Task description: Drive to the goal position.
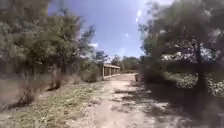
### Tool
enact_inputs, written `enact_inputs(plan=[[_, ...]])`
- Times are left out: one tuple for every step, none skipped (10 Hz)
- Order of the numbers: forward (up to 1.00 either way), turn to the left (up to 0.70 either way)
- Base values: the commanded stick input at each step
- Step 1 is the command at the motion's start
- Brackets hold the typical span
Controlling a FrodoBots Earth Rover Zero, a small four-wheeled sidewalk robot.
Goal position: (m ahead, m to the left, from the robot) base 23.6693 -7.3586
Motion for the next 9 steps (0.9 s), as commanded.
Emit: enact_inputs(plan=[[0.7, 0.0], [0.7, 0.0], [0.7, 0.0], [0.7, 0.0], [0.7, 0.0], [0.7, 0.0], [0.7, 0.0], [0.7, 0.0], [0.7, 0.0]])
